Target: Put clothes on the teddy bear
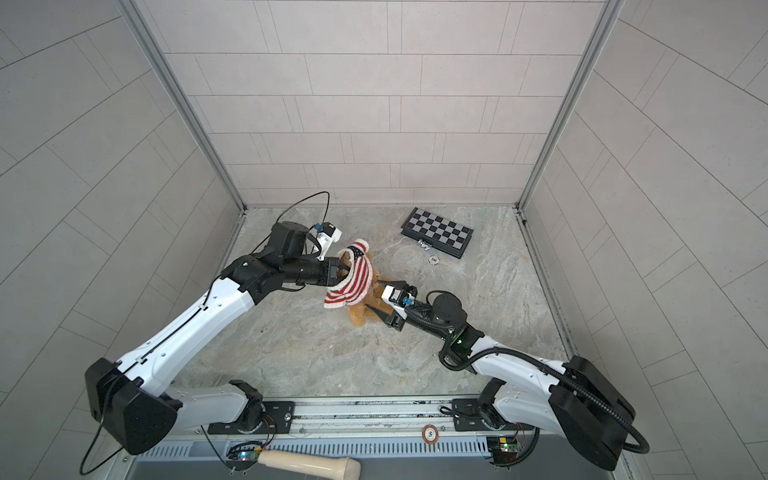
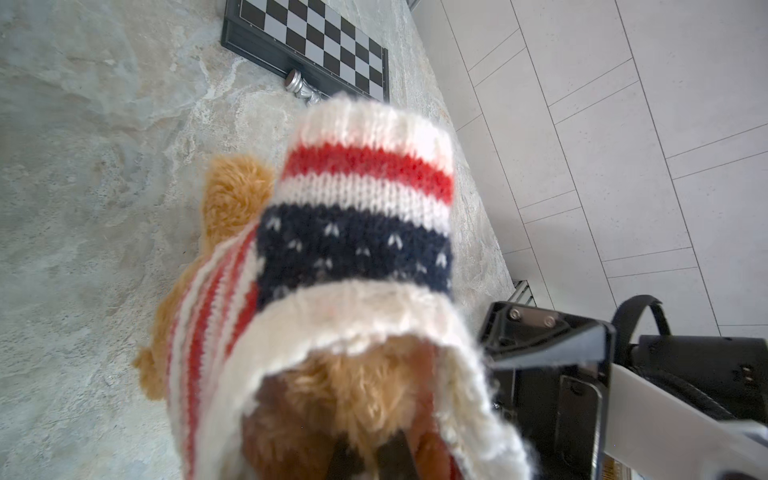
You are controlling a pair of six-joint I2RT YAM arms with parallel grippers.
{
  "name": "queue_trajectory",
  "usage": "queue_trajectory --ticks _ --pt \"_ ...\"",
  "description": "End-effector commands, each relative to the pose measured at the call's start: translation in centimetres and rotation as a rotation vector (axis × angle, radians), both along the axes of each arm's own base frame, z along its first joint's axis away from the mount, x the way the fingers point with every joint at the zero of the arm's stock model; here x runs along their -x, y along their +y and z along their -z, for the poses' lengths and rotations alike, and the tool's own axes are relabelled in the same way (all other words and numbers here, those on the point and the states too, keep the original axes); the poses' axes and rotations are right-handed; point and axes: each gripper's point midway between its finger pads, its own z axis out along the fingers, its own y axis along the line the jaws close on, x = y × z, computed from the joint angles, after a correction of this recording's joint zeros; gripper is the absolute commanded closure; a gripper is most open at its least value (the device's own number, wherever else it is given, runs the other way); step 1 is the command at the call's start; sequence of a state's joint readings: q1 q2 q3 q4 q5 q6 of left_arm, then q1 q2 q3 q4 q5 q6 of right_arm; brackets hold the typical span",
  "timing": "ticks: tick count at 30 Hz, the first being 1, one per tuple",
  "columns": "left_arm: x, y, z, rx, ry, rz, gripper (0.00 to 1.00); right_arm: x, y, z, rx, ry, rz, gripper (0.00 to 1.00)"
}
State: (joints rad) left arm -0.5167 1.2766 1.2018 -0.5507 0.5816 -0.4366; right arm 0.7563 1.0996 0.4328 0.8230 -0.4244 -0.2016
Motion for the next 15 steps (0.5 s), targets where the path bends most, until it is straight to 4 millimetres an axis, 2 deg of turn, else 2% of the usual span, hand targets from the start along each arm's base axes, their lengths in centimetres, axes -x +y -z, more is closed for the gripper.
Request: queue_trajectory --ticks 1,4,12,13,15 --pt "0.0 -0.3 -0.6 0.025 -0.037 0.029 1.00 -0.7 0.5 0.6 0.095 -0.081 0.025 0.43" --pt "0.1 -0.4 -0.7 0.029 -0.038 0.031 1.00 -1.2 1.4 0.9 0.161 -0.093 0.002 0.52" --pt "-0.1 -0.4 -0.1 0.021 -0.024 0.030 1.00 -2.5 2.6 2.3 0.218 -0.101 0.003 0.67" --pt "-0.2 -0.5 0.1 0.021 -0.022 0.032 1.00 -2.9 2.7 2.7 0.233 -0.094 0.010 0.71" --pt "-0.2 -0.6 0.1 0.025 -0.022 0.035 1.00 -3.6 3.0 3.3 0.255 -0.089 0.027 0.87"
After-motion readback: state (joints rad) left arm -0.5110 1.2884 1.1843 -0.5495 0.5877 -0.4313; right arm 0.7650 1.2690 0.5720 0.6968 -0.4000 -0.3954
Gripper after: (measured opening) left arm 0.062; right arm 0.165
